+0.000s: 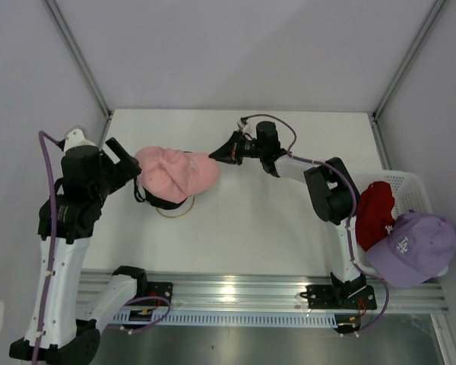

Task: Stack the hats

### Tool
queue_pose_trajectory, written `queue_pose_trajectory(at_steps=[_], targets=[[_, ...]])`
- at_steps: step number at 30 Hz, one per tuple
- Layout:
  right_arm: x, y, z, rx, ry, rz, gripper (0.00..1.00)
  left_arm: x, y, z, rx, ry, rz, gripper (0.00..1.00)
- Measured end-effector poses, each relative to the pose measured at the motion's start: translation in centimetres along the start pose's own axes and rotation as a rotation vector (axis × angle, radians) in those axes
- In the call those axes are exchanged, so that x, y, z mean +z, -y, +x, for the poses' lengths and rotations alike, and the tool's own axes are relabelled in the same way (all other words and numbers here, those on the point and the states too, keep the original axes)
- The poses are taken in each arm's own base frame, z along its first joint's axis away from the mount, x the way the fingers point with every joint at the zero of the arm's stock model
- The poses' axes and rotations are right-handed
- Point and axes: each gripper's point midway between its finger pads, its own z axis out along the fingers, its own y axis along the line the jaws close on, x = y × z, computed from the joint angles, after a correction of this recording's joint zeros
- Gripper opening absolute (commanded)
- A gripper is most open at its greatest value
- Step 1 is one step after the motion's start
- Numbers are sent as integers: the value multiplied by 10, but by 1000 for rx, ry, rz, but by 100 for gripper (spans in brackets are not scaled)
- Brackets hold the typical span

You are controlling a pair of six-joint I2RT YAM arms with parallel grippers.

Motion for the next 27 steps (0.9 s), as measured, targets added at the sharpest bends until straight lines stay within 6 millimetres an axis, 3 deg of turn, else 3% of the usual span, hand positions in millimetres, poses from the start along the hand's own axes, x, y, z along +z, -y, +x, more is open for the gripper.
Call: queue_pose_trajectory(at_steps=[3,6,11,17,21,27], targets=[[-1,-7,0,17,-8,-38,0,20,-8,24,-26,-88,-5,92],[-3,-17,1,14,-19,-78,0,28,-2,36,-45,-145,46,90],[-7,-32,3,7,-41,-113,0,36,11,28,-92,-134,145,88],[-14,-65,4,-21,-59,-208,0,58,-8,18,-194,-107,194,80],[-16,-67,7,-12,-73,-214,0,72,-23,28,-270,-134,246,79],[-14,-60,8,-10,-89,-182,0,75,-4,38,-270,-185,417,77]])
